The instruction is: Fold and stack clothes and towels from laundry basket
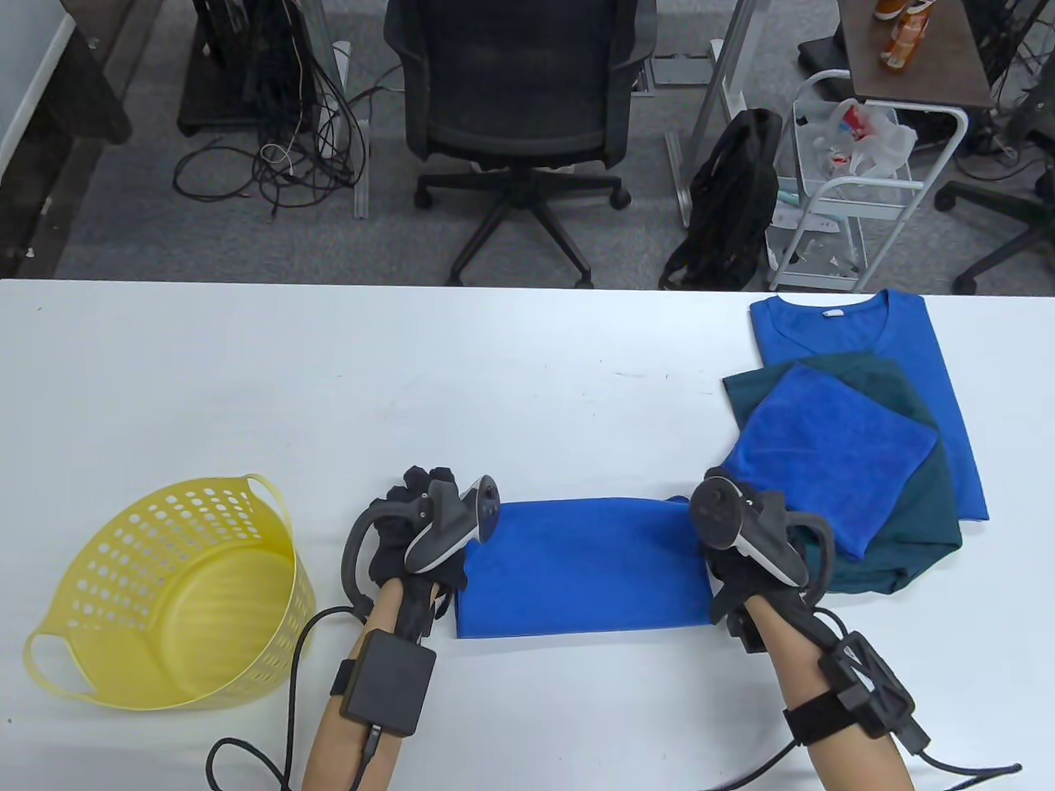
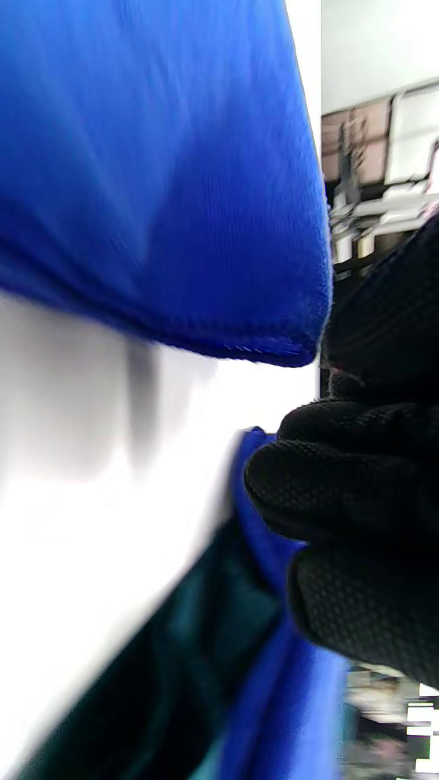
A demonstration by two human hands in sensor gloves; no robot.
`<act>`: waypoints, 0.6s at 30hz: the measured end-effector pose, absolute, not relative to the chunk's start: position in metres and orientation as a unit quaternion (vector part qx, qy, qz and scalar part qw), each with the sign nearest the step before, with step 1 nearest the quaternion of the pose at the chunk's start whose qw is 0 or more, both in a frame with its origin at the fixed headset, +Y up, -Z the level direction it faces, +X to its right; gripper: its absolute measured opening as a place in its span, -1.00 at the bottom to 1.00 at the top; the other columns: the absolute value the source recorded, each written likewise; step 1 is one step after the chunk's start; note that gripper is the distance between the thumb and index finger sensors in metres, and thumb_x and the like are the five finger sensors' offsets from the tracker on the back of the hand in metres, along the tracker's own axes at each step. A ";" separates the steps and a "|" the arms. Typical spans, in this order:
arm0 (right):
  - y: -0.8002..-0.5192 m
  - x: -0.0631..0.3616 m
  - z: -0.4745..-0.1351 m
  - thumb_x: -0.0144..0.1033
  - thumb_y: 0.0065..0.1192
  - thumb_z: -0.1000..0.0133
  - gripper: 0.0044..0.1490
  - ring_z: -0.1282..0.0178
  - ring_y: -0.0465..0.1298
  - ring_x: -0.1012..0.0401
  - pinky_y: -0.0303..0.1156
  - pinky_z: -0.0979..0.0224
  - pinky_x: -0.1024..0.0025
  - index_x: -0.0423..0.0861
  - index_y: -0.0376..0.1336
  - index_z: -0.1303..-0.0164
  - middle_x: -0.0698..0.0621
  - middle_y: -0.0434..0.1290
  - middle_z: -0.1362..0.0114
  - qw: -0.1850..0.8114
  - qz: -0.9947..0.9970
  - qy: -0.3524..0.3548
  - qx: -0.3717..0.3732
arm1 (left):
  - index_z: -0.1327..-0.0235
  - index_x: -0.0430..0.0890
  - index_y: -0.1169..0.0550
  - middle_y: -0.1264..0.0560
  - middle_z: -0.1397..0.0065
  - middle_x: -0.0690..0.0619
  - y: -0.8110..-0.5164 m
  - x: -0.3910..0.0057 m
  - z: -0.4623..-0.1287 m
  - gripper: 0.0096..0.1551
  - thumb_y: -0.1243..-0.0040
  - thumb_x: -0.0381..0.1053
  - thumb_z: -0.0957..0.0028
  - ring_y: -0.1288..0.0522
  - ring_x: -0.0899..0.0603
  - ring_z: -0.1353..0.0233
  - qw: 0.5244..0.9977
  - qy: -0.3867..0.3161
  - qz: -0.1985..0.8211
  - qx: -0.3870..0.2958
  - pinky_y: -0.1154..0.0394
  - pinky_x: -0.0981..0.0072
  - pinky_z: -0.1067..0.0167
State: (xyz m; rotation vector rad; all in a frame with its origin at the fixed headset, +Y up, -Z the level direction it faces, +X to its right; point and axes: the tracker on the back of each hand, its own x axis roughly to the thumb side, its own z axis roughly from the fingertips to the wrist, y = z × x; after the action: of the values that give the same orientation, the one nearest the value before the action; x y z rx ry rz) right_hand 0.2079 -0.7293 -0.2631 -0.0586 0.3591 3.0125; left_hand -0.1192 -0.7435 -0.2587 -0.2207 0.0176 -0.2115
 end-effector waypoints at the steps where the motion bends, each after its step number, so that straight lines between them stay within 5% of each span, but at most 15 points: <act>1: -0.732 0.208 -0.261 -0.39 0.21 -0.35 -0.24 -0.30 0.54 -0.22 0.46 -0.30 -0.22 -0.40 0.09 -0.69 -0.42 0.39 -0.52 0.070 0.985 0.158 -0.030 | -0.80 -0.09 -0.16 -0.24 -0.78 -0.26 -0.739 -0.119 -0.252 -0.11 -0.07 0.22 -0.27 -0.45 -0.34 -0.59 0.990 0.000 -0.097 -0.098 -0.42 -0.27 -0.44; 8: -0.743 0.198 -0.252 -0.23 0.14 -0.40 -0.15 -0.40 0.42 -0.36 0.37 -0.35 -0.34 -0.44 0.01 -0.74 -0.49 0.26 -0.61 0.065 0.983 0.153 -0.073 | -0.80 -0.08 -0.19 -0.26 -0.78 -0.25 -0.719 -0.118 -0.193 -0.10 -0.08 0.25 -0.25 -0.45 -0.34 -0.60 0.994 -0.063 -0.078 -0.044 -0.42 -0.27 -0.44; 14: -0.711 0.197 -0.250 -0.19 0.01 -0.40 -0.36 -0.36 0.46 -0.27 0.39 -0.34 -0.27 -0.28 0.22 -0.60 -0.41 0.33 -0.56 0.065 0.995 -0.019 -0.074 | -0.79 -0.07 -0.21 -0.29 -0.77 -0.24 -0.726 -0.128 -0.170 -0.10 -0.09 0.28 -0.23 -0.46 -0.33 -0.59 0.995 -0.078 -0.054 -0.025 -0.42 -0.27 -0.44; 16: -0.704 0.198 -0.250 -0.22 0.06 -0.39 -0.38 -0.31 0.50 -0.24 0.42 -0.31 -0.25 -0.30 0.24 -0.56 -0.40 0.38 -0.52 0.065 0.995 -0.004 -0.079 | -0.79 -0.07 -0.21 -0.29 -0.77 -0.23 -0.730 -0.130 -0.169 -0.10 -0.09 0.28 -0.23 -0.46 -0.33 -0.59 0.994 -0.080 -0.061 -0.035 -0.43 -0.26 -0.44; 18: -0.710 0.198 -0.253 -0.25 0.15 -0.38 -0.34 -0.31 0.50 -0.24 0.43 -0.31 -0.24 -0.34 0.21 -0.60 -0.42 0.38 -0.52 0.066 0.990 0.087 -0.087 | -0.79 -0.07 -0.21 -0.29 -0.77 -0.23 -0.733 -0.132 -0.170 -0.10 -0.09 0.28 -0.23 -0.46 -0.33 -0.59 0.994 -0.076 -0.066 -0.039 -0.43 -0.26 -0.44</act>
State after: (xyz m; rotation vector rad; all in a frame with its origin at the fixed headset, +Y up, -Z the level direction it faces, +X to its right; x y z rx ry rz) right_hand 0.1984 -0.7096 -0.2526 -0.2635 0.2637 2.9862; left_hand -0.1321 -0.7333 -0.1696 -0.0778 -0.1515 -0.1313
